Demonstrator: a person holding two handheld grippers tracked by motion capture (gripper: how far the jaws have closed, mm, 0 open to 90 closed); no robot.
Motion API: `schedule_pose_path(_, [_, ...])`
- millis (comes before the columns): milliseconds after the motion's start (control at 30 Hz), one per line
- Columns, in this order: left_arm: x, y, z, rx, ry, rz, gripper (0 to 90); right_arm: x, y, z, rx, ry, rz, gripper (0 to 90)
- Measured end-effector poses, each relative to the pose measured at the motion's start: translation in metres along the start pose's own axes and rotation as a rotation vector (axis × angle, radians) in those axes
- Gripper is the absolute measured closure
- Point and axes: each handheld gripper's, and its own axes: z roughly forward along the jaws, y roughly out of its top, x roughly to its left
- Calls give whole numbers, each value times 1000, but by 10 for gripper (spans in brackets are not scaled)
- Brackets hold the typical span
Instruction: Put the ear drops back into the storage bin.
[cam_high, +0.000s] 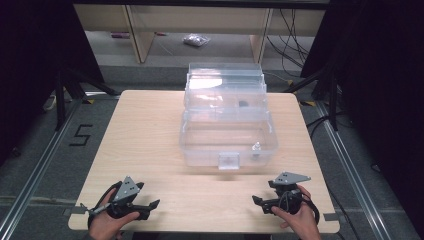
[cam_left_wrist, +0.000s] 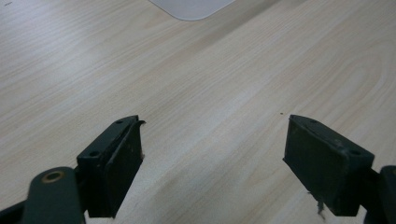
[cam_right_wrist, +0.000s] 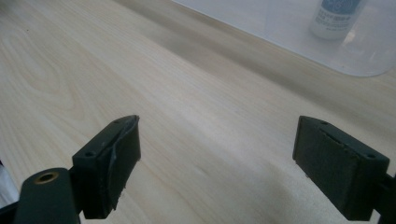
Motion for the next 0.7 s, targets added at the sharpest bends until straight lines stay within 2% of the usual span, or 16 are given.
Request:
schedule_pose_path(33, [0,0,0,0,-7,-5,188,3,-1,-1,4,-9,18,160])
schedule_pose_path(67, [0,0,0,-5,-5,-5,187,1,-2,-2,6,-14,-1,160])
schedule_pose_path(133, [0,0,1,-5,9,-3,187,2,-4,-2,3,-9,8,160])
schedule_pose_path(167, [0,0,0,-5,1,-7,187,3,-4,-2,11,-3,16,159])
schedule_pose_path(300, [0,0,0,2,-11,-3,188,4,-6,-3,3,-21,-12,160])
schedule_pose_path(333, [-1,0,1,-9,2,-5,188,6,-7,-4,5,-23,10,161])
schedule_pose_path(400, [0,0,0,3,-11,-2,188,6,-8,-5,9,-23,-1,161])
schedule_pose_path(467, [0,0,0,3,-11,-2,188,7,-9,-4,4,-14,14,161])
schedule_pose_path(567, [0,0,1,-8,-1,-4,187,6,-8,-5,8,-27,-16,161])
schedule_pose_path(633, [0,0,1,-7,-2,-2,188,7,-9,-3,8,-16,-6,160])
schedule_pose_path(667, [0,0,1,-7,-3,2,188,9,-9,-3,11,-15,13,161])
schedule_pose_path(700, [0,0,1,-7,-3,4,188,7,-9,-3,10,-9,-3,161])
